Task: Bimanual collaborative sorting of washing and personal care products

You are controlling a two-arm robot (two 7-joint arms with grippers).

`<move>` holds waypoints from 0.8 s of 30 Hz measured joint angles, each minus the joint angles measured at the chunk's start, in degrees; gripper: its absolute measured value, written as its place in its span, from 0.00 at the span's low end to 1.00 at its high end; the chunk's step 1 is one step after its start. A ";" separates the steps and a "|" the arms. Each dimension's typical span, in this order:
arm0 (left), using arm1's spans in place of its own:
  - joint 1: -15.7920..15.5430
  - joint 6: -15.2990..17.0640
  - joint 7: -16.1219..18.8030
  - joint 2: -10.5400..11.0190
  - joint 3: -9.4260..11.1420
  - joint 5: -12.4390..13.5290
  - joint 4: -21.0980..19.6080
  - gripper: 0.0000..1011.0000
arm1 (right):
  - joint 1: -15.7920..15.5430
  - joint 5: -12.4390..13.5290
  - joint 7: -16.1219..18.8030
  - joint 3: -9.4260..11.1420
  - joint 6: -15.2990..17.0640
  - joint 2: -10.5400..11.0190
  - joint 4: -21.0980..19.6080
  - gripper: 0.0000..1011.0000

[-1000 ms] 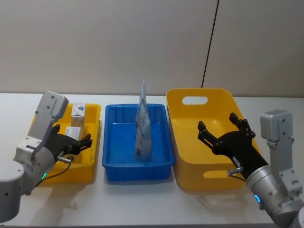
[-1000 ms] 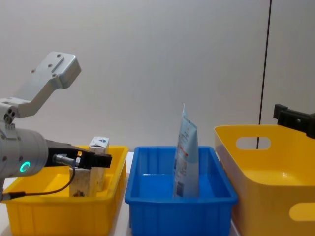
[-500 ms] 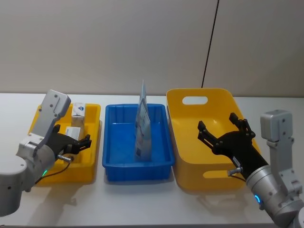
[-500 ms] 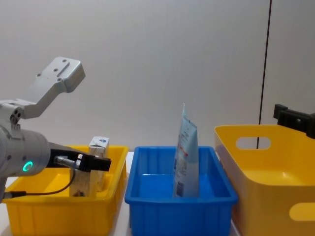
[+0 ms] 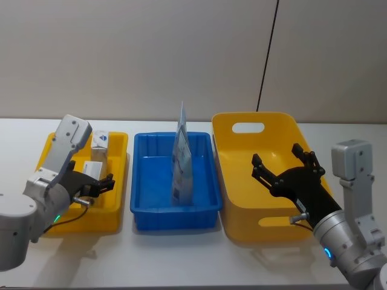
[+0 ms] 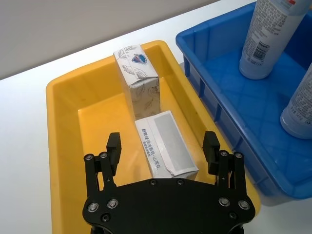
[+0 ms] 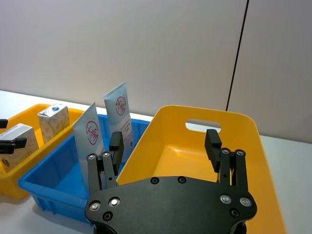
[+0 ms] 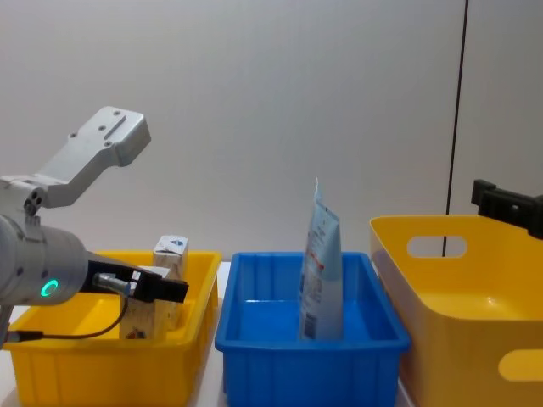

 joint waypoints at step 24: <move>-0.88 2.08 -0.72 -1.06 0.23 1.36 2.78 0.99 | 0.00 0.00 0.00 0.00 0.00 0.00 0.00 0.99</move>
